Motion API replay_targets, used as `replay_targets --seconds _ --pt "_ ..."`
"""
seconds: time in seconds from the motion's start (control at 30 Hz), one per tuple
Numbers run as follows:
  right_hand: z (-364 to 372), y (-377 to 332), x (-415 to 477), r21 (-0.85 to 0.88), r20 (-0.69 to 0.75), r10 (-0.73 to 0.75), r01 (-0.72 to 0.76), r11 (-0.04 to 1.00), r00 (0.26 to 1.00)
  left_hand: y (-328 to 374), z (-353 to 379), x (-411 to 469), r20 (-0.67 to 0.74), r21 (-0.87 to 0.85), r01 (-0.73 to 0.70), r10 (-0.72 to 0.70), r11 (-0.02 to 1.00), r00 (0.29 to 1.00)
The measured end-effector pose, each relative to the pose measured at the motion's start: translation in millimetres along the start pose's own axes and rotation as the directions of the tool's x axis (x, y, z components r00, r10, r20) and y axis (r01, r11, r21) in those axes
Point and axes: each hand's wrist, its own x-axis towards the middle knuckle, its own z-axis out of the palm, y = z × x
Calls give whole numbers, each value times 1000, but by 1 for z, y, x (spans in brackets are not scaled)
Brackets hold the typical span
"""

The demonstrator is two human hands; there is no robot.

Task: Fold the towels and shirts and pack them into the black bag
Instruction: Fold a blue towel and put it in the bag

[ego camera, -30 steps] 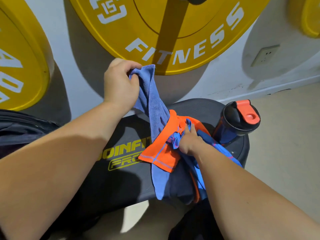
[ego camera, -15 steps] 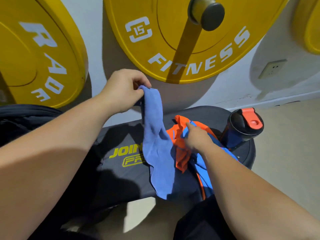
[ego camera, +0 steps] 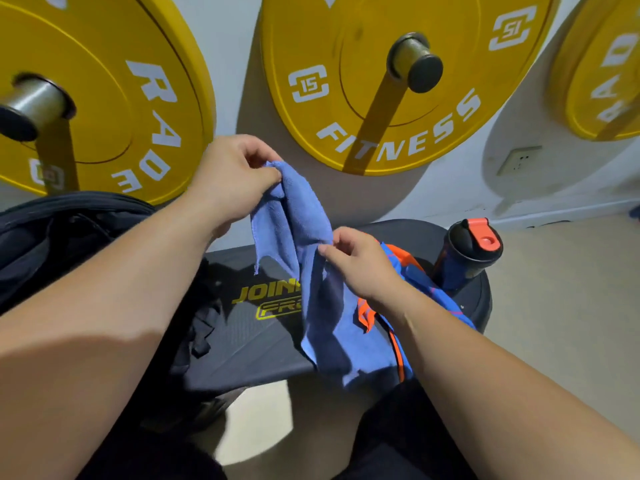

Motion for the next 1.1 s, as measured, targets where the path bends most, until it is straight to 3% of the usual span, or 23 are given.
replay_targets --seconds 0.07,0.13,0.23,0.3,0.37,0.5,0.67,0.77,0.87,1.1 --pt "-2 -14 -1 79 5 -16 15 997 1000 -6 -15 -2 34 201 -8 1 980 999" --pt "-6 -32 0 45 71 -86 83 996 994 -9 -24 -9 198 404 -145 68 903 978" --pt "-10 -62 -1 -31 217 -172 183 983 961 -7 -16 -27 528 279 -349 160 895 834" --pt "-13 -77 -2 -51 246 -174 192 980 954 -11 -7 -35 594 90 -274 169 958 786" --pt "-18 -85 -5 -55 224 -139 155 986 965 -16 -4 -39 539 -36 -174 166 984 826" --pt "-21 -84 -18 -1 219 -85 87 996 972 -18 -6 -48 469 -30 -104 106 994 877" --pt "-14 -71 -28 140 286 -45 5 990 957 -19 -15 -53 365 189 -159 81 969 928" --pt "-10 -59 -36 158 346 -19 -39 987 938 -19 -26 -52 151 180 -174 148 968 977" --pt "-11 -42 -39 79 270 25 -48 996 963 -28 -45 -45 -26 198 -181 190 963 982" --pt "-42 -20 -39 53 175 63 -73 996 982 -84 -72 -54 -91 391 -34 76 920 993"
